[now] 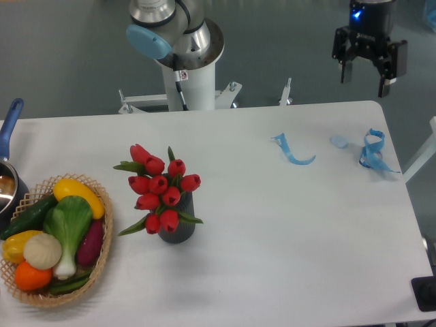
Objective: Pick up the flowers from the vase
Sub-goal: 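Open the gripper and start moving it toward the red tulips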
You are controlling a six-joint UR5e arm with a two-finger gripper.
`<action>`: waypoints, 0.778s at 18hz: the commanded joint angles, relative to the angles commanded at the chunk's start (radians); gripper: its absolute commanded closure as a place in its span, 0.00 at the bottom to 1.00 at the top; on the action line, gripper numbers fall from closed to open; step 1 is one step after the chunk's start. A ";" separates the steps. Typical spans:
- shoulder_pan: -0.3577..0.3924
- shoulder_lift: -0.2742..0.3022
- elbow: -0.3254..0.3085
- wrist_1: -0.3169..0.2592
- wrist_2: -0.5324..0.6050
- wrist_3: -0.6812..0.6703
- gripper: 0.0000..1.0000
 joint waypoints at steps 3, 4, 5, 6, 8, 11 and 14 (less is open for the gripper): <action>-0.009 0.000 0.002 0.002 0.003 -0.002 0.00; -0.009 0.000 0.002 0.005 0.005 -0.002 0.00; -0.009 0.002 -0.002 0.005 0.003 0.000 0.00; -0.006 0.002 -0.005 0.003 0.003 0.000 0.00; -0.003 0.009 -0.029 0.005 -0.002 0.002 0.00; -0.006 0.026 -0.077 0.049 -0.055 -0.029 0.00; -0.018 0.026 -0.090 0.051 -0.084 -0.171 0.00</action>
